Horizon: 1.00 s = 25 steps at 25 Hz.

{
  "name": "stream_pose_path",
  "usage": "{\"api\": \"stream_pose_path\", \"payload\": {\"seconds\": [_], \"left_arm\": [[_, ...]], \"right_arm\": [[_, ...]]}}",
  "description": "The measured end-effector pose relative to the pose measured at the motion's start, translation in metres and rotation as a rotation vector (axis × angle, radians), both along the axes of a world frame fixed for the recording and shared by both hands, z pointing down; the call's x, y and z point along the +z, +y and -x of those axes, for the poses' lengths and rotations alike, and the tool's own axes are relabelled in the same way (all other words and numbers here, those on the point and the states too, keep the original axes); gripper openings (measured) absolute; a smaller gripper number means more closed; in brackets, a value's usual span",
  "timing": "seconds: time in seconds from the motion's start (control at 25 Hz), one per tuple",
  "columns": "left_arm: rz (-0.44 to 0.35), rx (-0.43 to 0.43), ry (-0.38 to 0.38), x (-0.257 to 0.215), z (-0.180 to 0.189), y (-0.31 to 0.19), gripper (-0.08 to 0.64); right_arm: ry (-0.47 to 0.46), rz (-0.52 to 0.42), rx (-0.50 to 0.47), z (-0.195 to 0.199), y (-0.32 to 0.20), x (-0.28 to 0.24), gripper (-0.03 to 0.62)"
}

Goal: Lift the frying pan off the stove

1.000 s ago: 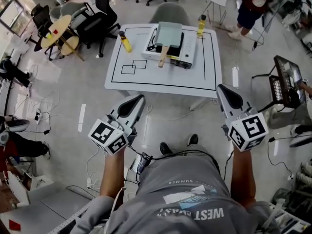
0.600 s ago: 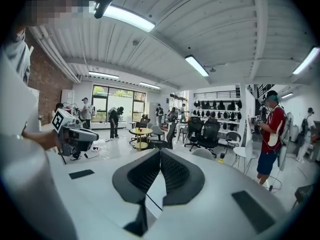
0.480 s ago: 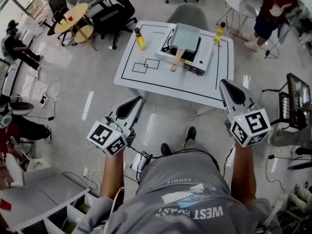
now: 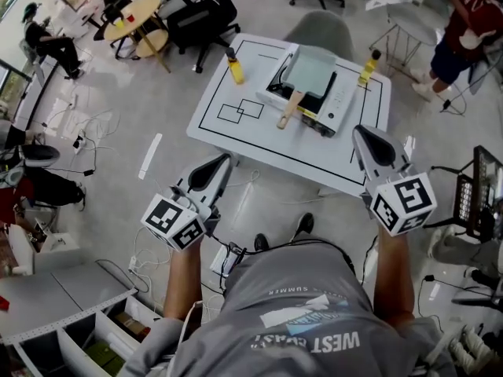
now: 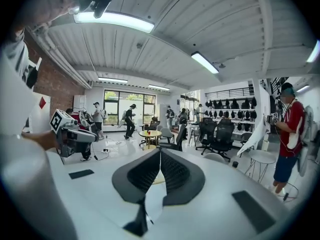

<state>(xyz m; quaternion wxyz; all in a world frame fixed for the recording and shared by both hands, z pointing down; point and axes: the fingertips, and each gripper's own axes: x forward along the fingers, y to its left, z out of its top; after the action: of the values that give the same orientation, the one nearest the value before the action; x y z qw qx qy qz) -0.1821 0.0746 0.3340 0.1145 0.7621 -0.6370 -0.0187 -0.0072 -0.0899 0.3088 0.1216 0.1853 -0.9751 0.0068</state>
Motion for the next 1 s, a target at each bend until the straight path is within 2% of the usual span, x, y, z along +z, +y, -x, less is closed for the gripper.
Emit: {"api": "stream_pose_path", "payload": {"seconds": [0.56, 0.8, 1.0], "left_arm": [[0.03, -0.15, -0.037, -0.005, -0.014, -0.04, 0.0], [0.053, -0.155, -0.052, -0.005, -0.022, -0.056, 0.0], [0.068, -0.118, -0.061, -0.004, -0.014, -0.074, 0.0]], "right_arm": [[-0.057, 0.031, -0.14, 0.011, -0.069, 0.008, 0.02], [-0.058, 0.063, -0.143, 0.005, -0.087, 0.018, 0.021], [-0.056, 0.082, -0.103, 0.003, -0.101, 0.026, 0.021]]}}
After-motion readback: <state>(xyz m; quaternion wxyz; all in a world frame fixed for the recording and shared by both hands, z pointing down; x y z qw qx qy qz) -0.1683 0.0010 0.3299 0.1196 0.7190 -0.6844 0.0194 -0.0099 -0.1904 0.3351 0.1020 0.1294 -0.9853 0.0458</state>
